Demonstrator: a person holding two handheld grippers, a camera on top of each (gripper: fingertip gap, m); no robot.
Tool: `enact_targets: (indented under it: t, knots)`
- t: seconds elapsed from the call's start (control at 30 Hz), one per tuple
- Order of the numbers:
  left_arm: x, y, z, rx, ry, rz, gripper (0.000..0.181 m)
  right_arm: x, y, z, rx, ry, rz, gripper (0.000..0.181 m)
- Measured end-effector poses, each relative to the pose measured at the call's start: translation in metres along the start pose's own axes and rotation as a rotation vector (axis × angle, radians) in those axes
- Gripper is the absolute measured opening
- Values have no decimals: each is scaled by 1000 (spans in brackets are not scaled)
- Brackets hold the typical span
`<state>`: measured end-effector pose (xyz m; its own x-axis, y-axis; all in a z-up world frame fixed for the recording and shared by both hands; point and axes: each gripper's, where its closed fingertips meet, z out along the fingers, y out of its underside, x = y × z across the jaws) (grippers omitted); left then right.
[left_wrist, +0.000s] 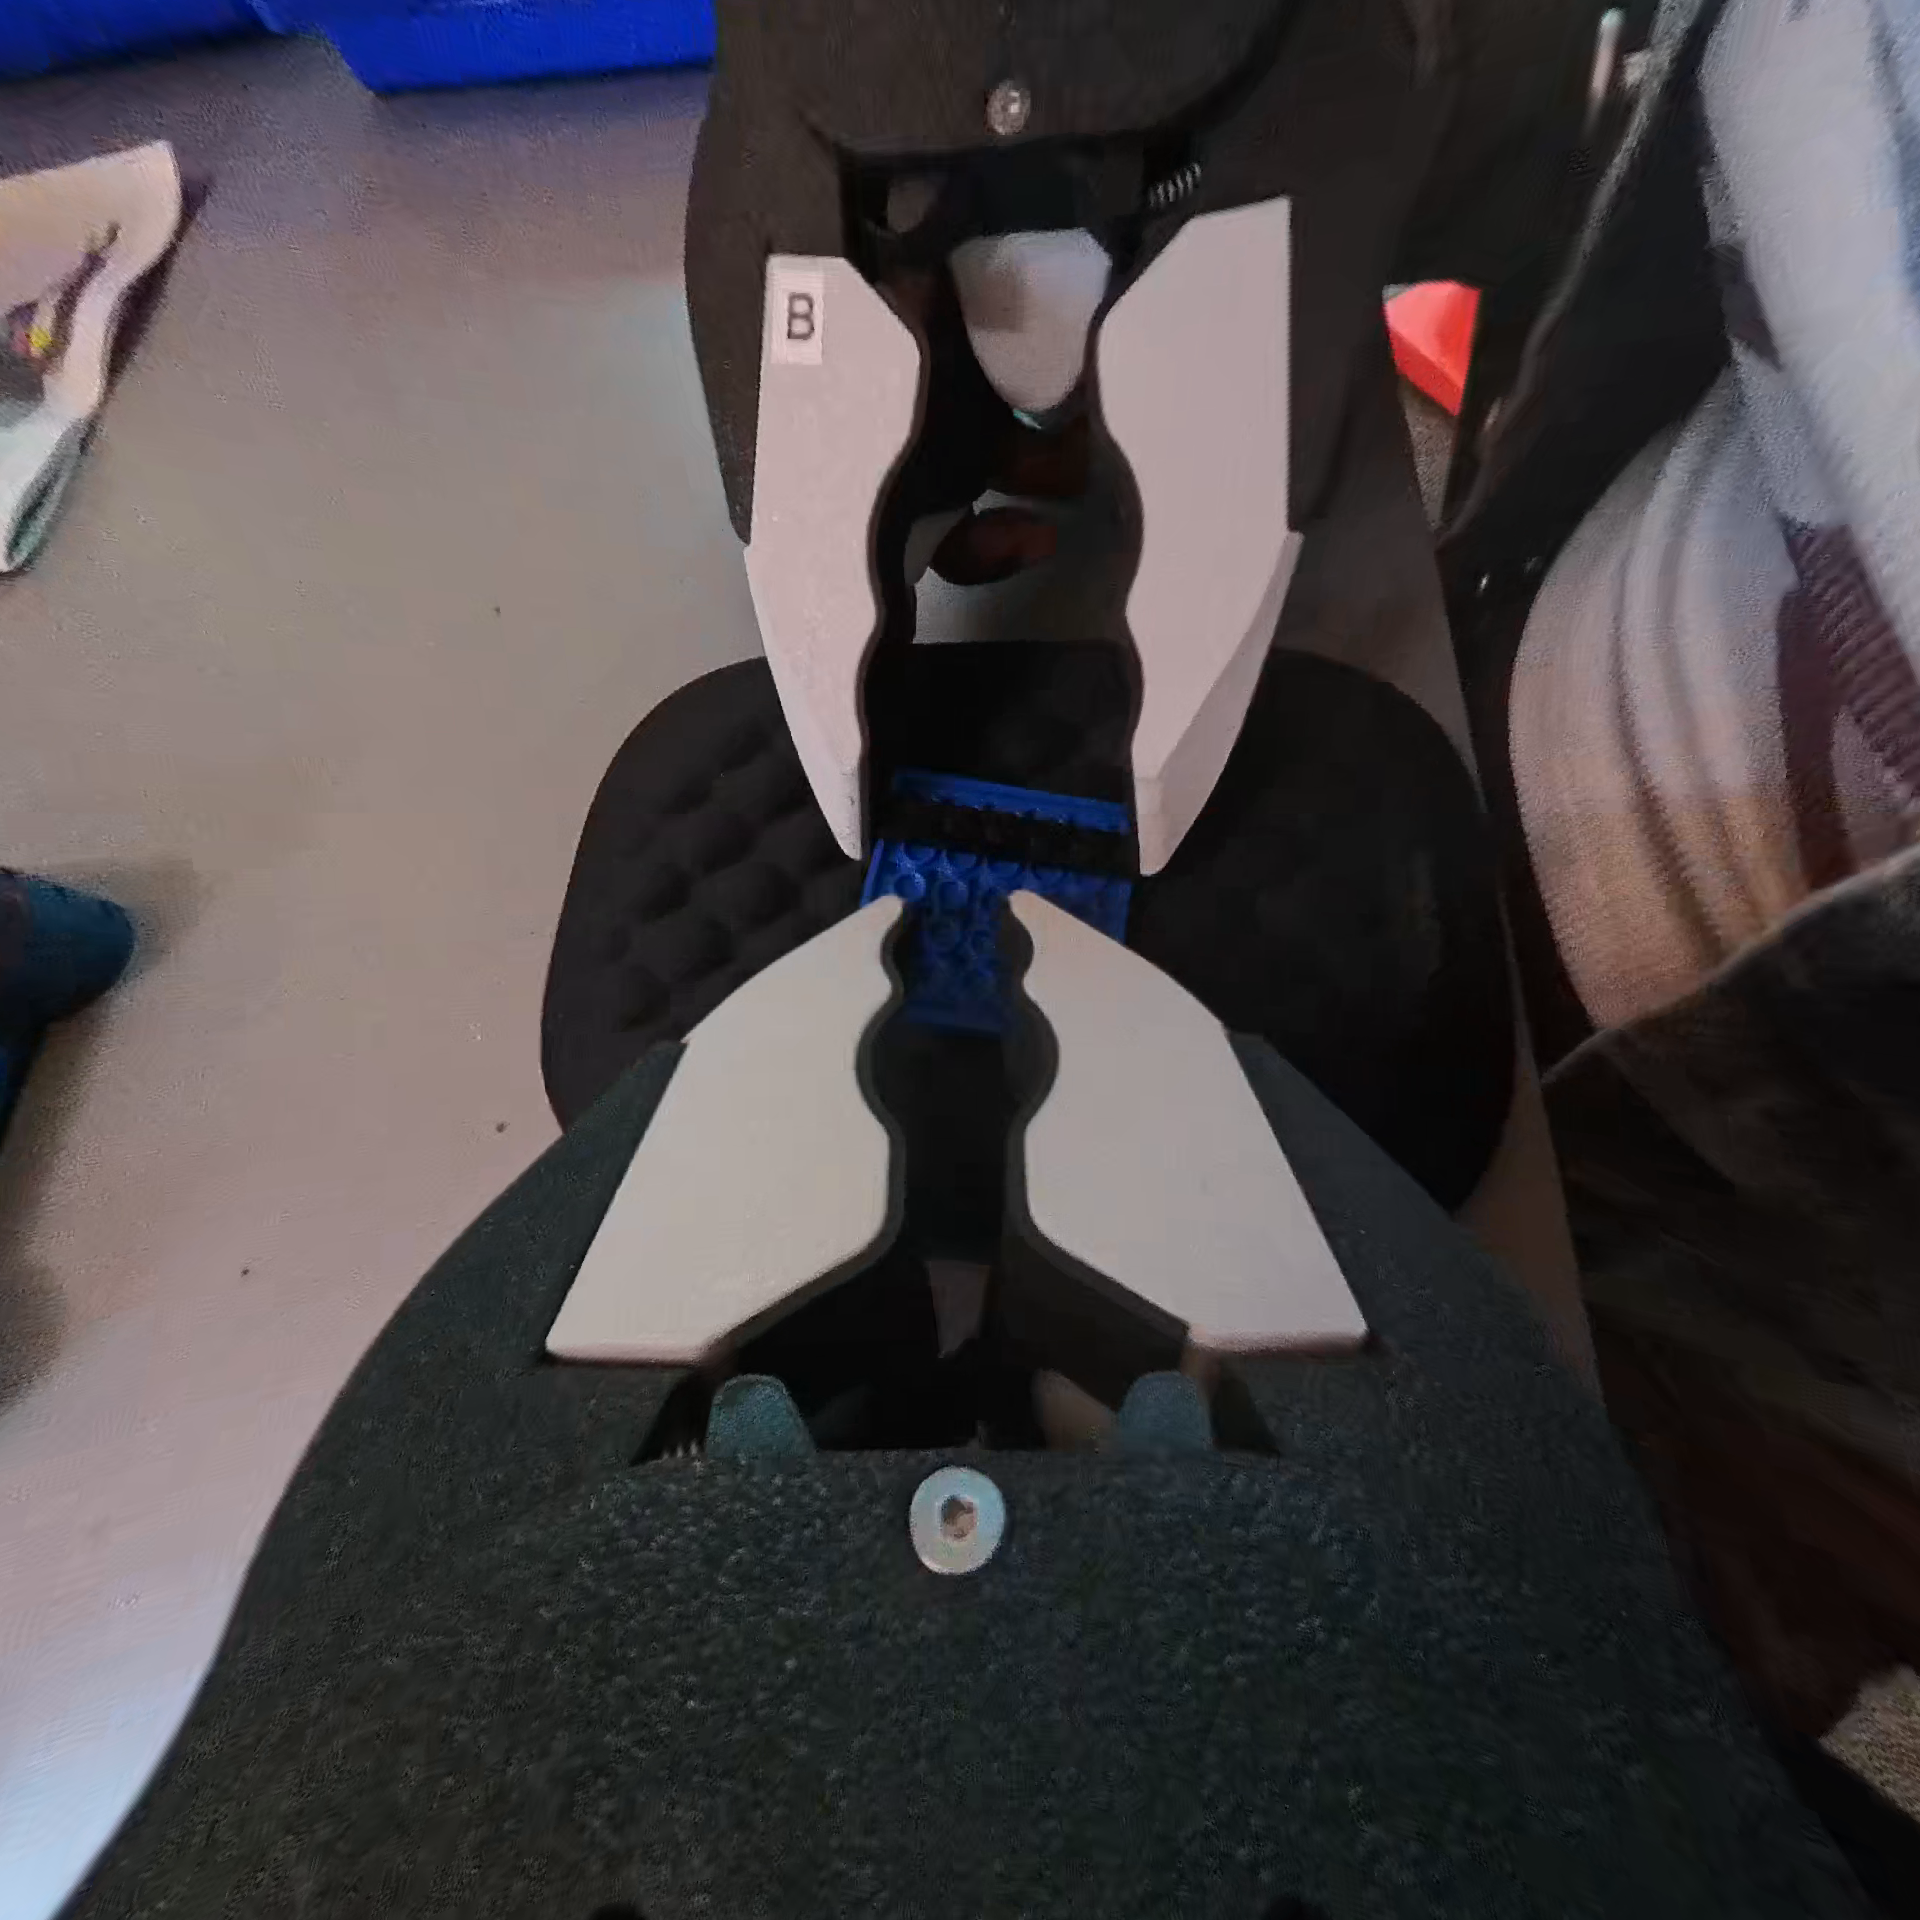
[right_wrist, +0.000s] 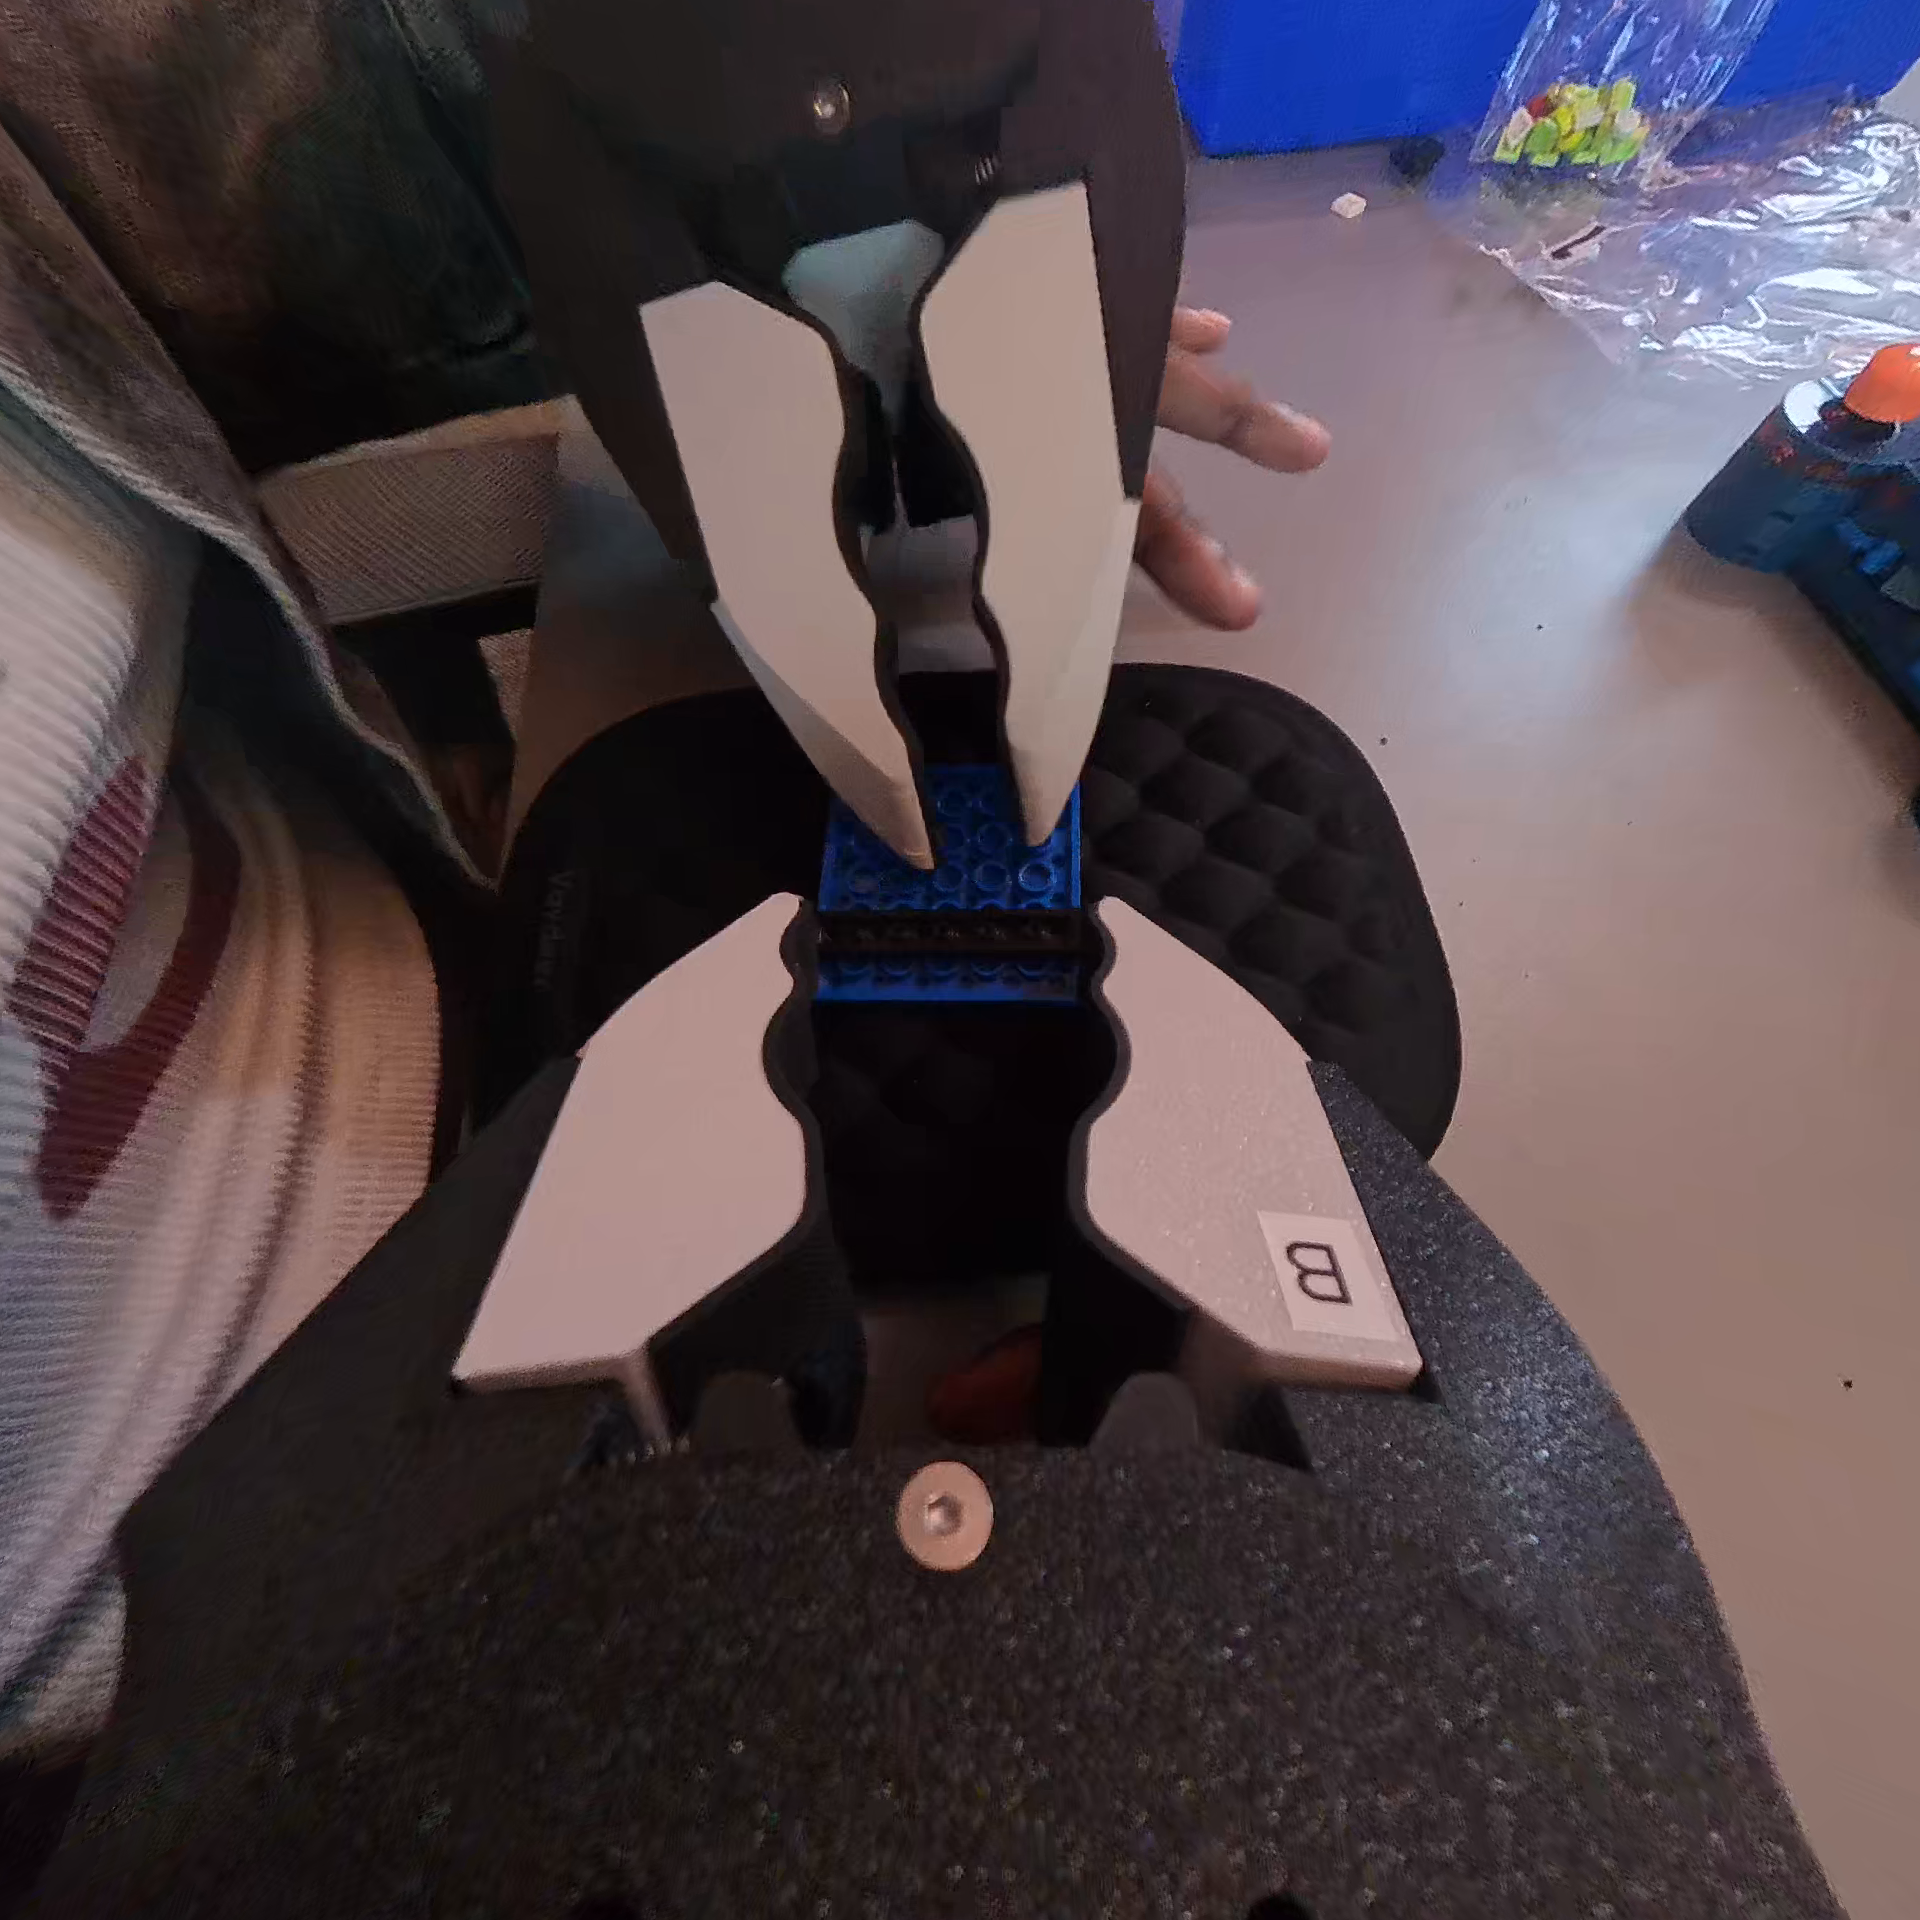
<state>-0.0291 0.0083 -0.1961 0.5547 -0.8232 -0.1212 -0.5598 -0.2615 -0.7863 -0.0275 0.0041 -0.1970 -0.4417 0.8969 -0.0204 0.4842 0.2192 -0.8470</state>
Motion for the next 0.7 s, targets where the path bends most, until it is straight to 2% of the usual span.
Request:
enact_targets:
  t: [0.17, 0.23, 0.27, 0.43, 0.57, 0.63, 0.7]
  knots:
    - [-1, 2, 2, 23, 6, -116, 13, 0, 4, 1, -59, 32, -57, 49]
    - [-1, 2, 2, 41, -5, -118, 12, 0, 4, 1, -73, 62, -104, 50]
    - [-5, 1, 2, 51, -41, -134, 5, -1, 4, 1, -75, 78, -128, 50]
    - [-6, -1, 3, 19, -80, -135, 4, -1, 3, -1, -91, 171, -222, 49]
    - [-8, -2, 4, 43, -86, -169, 0, -2, 3, -2, -74, 224, -256, 49]
    - [-9, 4, 8, 4, -94, -169, 0, -1, -7, -6, -31, 290, -376, 48]
    - [-10, 4, 9, -13, -95, -174, 0, -2, -10, -7, -87, 351, -500, 49]
